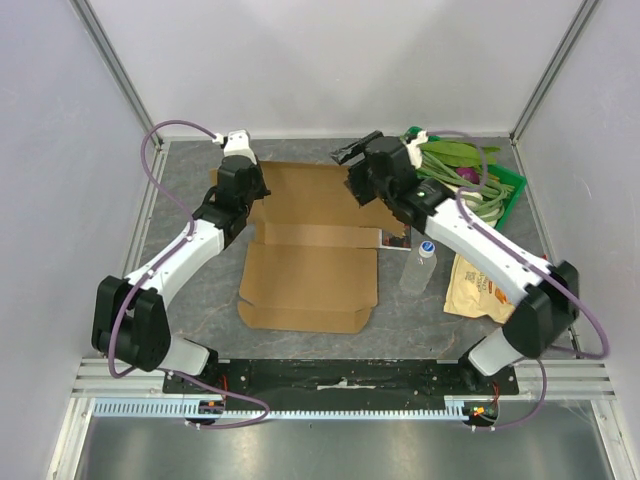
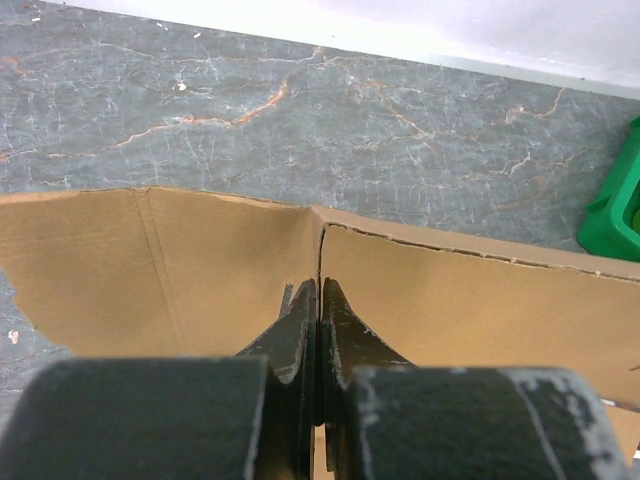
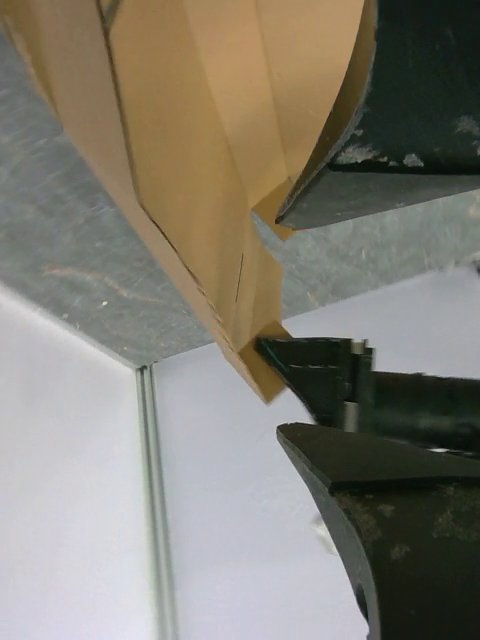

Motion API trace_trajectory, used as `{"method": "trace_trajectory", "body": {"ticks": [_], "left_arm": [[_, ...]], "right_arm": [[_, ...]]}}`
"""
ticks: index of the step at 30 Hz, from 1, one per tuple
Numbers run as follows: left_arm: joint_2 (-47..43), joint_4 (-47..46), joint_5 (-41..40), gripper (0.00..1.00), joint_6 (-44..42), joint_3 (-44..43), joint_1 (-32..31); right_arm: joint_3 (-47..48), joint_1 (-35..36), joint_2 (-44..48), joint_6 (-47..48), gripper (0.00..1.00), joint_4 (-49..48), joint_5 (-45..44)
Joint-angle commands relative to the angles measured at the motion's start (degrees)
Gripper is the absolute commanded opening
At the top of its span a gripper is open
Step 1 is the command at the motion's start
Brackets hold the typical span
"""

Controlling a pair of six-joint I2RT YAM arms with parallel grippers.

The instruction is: Fold the paper box

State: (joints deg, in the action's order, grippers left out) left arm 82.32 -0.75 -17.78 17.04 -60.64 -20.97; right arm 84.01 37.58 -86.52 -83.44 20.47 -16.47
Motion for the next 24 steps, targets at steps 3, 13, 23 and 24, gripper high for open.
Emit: {"method": "trace_trajectory", "body": {"ticks": [3,13,23,24], "left_arm": [[-3.13,-6.45,-0.94,0.02,2.3,1.58,0.05],[-4.89,-8.74,-0.59,0.02,0.81,3.6,-0.12],[-4.54,-9.97,-0.59,0.02,1.06,4.74,-0.91],[-4.71,-10.14,-0.24,0.02,1.42,4.92,-0.91]], "right_arm": [[2.47,0.03,-10.15,-22.81,0.76,-8.08,5.39],[2.3,0.47,-13.59,-27.57,0.64,-9.04,5.31],[2.57,2.14,-14.11,-31.08,0.36,-10.97,4.17],[2.65,2.14,-14.2,-31.26,0.36,-10.98,4.08]]}}
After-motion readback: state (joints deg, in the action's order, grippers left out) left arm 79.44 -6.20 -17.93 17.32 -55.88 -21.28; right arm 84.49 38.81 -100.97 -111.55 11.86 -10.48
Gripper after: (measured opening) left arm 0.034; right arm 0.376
